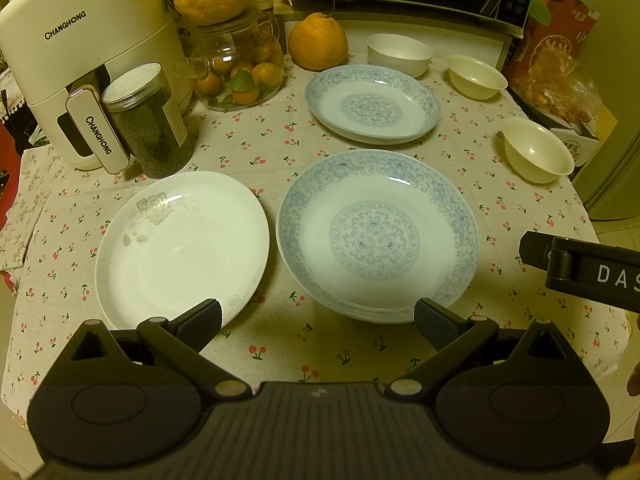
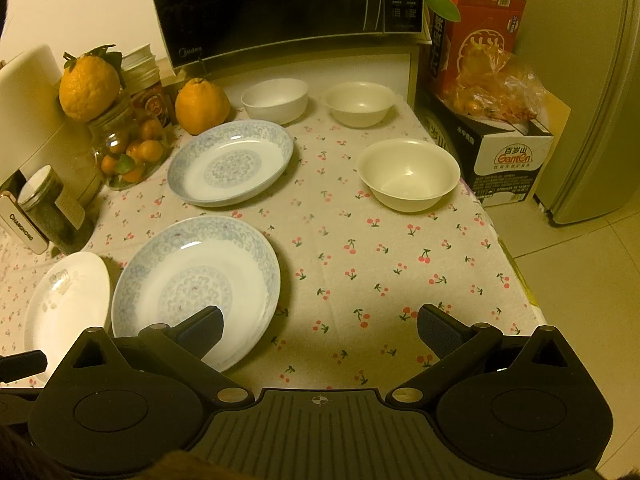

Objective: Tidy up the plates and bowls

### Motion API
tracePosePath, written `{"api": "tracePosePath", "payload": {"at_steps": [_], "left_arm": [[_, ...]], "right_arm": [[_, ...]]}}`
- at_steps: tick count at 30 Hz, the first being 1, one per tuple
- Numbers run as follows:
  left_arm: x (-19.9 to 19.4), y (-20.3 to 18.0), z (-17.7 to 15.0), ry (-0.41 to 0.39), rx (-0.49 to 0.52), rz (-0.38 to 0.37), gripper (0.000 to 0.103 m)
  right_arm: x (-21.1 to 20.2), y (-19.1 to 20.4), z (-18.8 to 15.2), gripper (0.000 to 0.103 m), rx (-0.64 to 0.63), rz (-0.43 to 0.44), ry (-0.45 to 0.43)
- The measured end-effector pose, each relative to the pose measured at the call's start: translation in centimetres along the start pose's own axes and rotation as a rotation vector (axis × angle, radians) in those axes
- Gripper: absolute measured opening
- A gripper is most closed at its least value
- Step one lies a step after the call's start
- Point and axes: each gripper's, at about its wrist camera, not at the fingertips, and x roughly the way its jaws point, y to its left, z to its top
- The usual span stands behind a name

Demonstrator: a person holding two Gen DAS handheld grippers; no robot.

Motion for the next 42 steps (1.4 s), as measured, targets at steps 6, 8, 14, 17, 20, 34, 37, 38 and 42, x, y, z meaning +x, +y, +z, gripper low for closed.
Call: {"api": "tracePosePath", "payload": {"at_steps": [6,8,14,17,20,34,37,38,42], "left_arm": [[0.0,0.0,0.0,0.001,0.001,-0.001,0.103],[0.0,0.0,0.0,0.000,0.000,-0.001,0.103],[0.0,0.0,0.0,0.001,0.001,-0.004,0.103],[0.1,-0.2,0.0,-0.001,0.005,-0.009,0.103],[0.2,-0.2,0.1,0.004,0.008,-0.027,0.103],[0.8,1.7,1.0,0.009,-0.027,-0.125,0.100],[0.9,1.6,1.0,0.006,-0.013,-0.122,0.098],[0.9,1.6,1.0,0.003,-0.007,-0.121,0.097],[1.0,1.5,1.1,-0.001,0.017,-0.117,0.096]], "right_arm": [[0.0,0.0,0.0,0.103,0.001,0.001,0.000],[0.0,0.0,0.0,0.103,0.001,0.000,0.001],[0.1,0.0,-0.1,0.103,0.000,0.000,0.001],[0.1,0.0,-0.1,0.103,-0.001,0.001,0.004],[0.3,0.0,-0.2,0.103,-0.001,0.006,0.010],[0.1,-0.4,0.8,0.103,-0.006,0.041,0.019],[0.3,-0.6,0.9,0.103,-0.004,0.039,0.027],[0.3,-0.6,1.0,0.103,-0.006,0.037,0.028],[0.2,-0.5,1.2,0.103,-0.023,0.031,0.025]]}}
